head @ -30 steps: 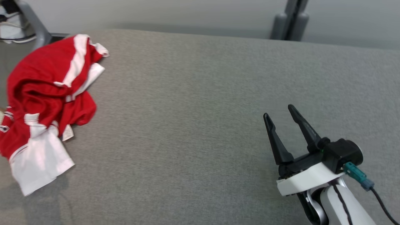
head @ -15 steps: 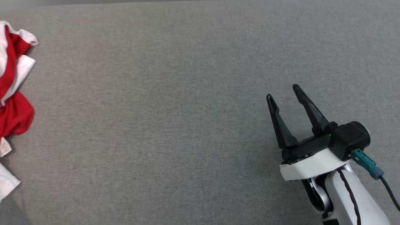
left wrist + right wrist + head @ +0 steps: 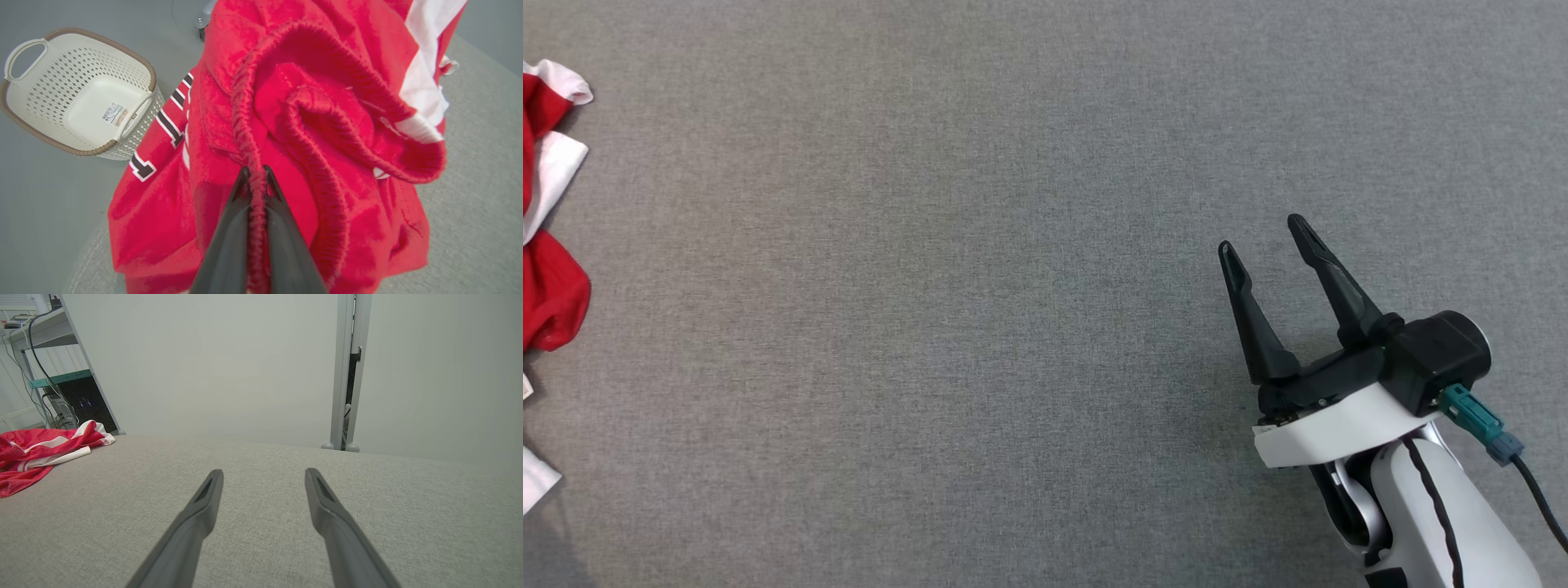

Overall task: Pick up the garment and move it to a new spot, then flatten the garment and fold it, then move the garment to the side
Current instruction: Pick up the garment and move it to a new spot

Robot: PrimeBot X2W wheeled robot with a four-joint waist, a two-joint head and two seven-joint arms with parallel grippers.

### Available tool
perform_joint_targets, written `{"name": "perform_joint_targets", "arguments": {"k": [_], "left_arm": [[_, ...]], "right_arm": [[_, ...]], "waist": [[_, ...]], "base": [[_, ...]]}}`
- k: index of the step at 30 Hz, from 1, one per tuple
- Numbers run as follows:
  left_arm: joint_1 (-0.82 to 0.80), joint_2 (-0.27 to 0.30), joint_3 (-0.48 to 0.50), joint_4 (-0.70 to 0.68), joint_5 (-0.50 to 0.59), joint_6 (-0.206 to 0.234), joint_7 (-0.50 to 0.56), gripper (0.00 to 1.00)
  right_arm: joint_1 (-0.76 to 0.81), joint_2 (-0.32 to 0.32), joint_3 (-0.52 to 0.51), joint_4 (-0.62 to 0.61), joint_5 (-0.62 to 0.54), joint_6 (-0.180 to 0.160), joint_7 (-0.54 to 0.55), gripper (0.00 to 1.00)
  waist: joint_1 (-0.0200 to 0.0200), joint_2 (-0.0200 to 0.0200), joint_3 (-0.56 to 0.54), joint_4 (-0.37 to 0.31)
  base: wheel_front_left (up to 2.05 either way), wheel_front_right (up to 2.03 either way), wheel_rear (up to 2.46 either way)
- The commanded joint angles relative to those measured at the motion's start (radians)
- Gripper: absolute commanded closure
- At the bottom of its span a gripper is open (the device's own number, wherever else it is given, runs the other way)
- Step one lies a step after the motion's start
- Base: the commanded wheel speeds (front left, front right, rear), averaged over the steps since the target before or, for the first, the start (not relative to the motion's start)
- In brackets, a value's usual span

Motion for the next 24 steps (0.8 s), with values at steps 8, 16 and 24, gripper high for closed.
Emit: {"name": "perform_joint_targets", "arguments": {"k": [8,16,24], "left_arm": [[-0.067,0.045,-0.07,0.042,0.031,-0.029,-0.075,1.0],[-0.103,0.067,-0.206,-0.038,0.014,-0.032,-0.085,1.0],[-0.107,0.049,-0.352,-0.228,-0.029,-0.032,-0.025,1.0]], "right_arm": [[0.002,0.006,0.014,0.026,0.01,0.002,-0.005,0.0],[0.042,0.022,0.029,0.044,0.039,0.002,-0.005,0.0],[0.088,0.036,0.024,0.064,0.057,0.002,-0.005,0.0]], "waist": [[0.0,0.0,-0.063,0.017],[0.0,0.0,-0.19,0.004],[0.0,0.0,-0.296,-0.043]], "base": [[0.0,0.0,0.0],[0.0,0.0,0.0],[0.0,0.0,0.0]]}}
